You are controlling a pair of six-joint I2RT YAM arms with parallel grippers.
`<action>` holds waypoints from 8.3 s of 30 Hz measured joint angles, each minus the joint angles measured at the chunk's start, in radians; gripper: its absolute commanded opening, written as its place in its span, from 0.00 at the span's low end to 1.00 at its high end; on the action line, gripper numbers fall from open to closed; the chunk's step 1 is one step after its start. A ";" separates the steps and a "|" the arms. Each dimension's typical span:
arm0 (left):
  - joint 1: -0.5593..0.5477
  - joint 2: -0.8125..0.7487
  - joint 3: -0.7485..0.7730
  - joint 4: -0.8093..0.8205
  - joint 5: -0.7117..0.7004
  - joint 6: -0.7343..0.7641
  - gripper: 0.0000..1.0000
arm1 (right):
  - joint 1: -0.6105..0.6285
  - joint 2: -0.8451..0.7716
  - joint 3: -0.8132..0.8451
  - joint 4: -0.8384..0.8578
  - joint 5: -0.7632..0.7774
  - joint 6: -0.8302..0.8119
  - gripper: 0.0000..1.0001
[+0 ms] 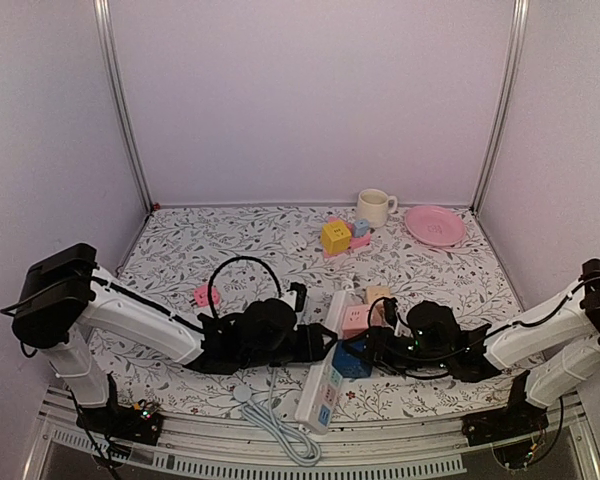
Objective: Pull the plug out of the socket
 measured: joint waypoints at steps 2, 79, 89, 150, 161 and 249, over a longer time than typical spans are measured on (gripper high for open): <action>-0.001 -0.012 -0.006 0.003 0.009 0.003 0.68 | 0.003 -0.038 -0.008 -0.028 0.014 -0.020 0.03; -0.124 -0.063 0.025 -0.051 -0.015 -0.004 0.00 | 0.019 -0.405 0.111 -0.371 0.168 -0.346 0.03; -0.124 -0.066 0.019 -0.048 -0.014 -0.004 0.00 | 0.020 -0.404 0.111 -0.373 0.167 -0.346 0.03; -0.076 -0.039 0.004 -0.168 -0.155 -0.120 0.00 | -0.060 -0.331 0.051 -0.396 0.197 -0.311 0.20; -0.082 -0.048 0.002 -0.169 -0.164 -0.071 0.00 | -0.087 -0.195 0.051 -0.349 0.159 -0.296 0.51; -0.196 0.114 0.258 -0.267 -0.060 0.203 0.00 | -0.094 -0.746 -0.180 -0.284 0.229 -0.195 0.04</action>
